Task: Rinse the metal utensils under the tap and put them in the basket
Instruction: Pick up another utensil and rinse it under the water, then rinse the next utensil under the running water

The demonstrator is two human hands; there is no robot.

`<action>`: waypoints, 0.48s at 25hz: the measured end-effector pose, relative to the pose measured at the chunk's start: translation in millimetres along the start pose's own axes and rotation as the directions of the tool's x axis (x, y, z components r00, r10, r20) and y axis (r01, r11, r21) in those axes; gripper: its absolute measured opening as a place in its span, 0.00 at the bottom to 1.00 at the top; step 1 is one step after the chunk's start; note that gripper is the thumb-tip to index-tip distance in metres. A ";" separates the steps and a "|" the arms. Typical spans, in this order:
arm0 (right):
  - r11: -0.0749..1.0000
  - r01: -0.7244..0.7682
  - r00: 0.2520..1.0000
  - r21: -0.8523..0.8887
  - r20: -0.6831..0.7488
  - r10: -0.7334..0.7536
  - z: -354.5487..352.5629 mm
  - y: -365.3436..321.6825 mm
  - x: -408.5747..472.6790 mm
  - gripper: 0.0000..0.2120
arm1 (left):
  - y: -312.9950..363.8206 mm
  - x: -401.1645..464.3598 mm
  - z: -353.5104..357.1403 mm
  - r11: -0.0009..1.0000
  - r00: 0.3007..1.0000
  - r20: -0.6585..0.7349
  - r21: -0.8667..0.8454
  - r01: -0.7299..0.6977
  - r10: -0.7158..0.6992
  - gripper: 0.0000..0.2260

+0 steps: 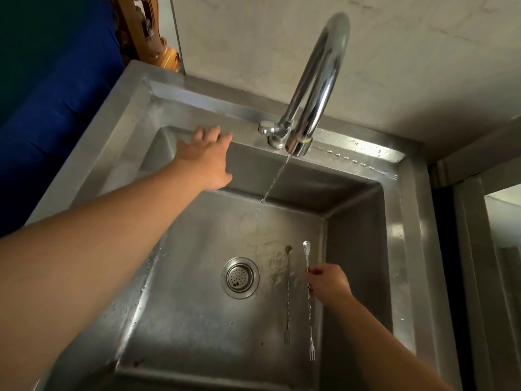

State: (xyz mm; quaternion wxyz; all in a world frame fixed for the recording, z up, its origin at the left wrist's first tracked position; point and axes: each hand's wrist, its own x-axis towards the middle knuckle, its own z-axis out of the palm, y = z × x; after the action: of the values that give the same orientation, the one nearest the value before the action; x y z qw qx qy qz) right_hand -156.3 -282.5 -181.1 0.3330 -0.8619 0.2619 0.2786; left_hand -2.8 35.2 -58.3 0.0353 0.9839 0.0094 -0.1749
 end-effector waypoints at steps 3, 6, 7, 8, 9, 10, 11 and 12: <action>0.997 -0.061 0.998 -0.037 -0.013 0.061 21.9 20.0 26.8 0.07 | -3.4 0.0 10.9 0.998 0.999 -0.033 -0.064 -0.013 0.011 0.45; 0.994 -0.063 0.998 -0.094 -0.020 0.061 41.7 32.5 47.5 0.06 | -8.2 0.2 20.8 0.996 0.999 -0.033 -0.078 -0.030 0.028 0.49; 0.989 -0.057 0.998 -0.139 -0.019 0.055 48.1 35.4 52.7 0.04 | -9.2 -0.1 25.0 0.996 0.999 -0.038 -0.082 -0.034 0.031 0.50; 0.979 -0.040 0.999 -0.200 -0.021 0.036 53.6 37.7 56.8 0.04 | -9.0 -0.5 28.6 0.996 0.998 -0.049 -0.087 -0.036 0.032 0.51; 0.966 -0.029 0.999 -0.258 -0.030 0.022 58.5 37.4 59.9 0.05 | -8.5 -0.5 32.4 0.995 0.997 -0.065 -0.095 -0.037 0.031 0.51; 0.959 -0.018 0.999 -0.284 -0.049 0.004 64.1 37.4 63.1 0.07 | -8.1 -0.4 36.1 0.994 0.996 -0.080 -0.105 -0.036 0.027 0.52; 0.962 -0.017 0.997 -0.271 -0.071 -0.002 67.5 35.9 64.7 0.07 | -7.1 -0.1 38.6 0.992 0.995 -0.096 -0.117 -0.035 0.024 0.52; 0.969 -0.020 0.996 -0.245 -0.089 -0.002 71.4 35.9 66.8 0.06 | -6.6 0.5 41.1 0.991 0.994 -0.108 -0.129 -0.036 0.022 0.53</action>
State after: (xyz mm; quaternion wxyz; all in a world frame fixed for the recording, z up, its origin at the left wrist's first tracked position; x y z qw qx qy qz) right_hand -153.7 -271.9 -284.7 0.2105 -0.9069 0.2438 0.2717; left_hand -16.7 38.8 -97.3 0.1015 0.9874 0.0084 -0.1207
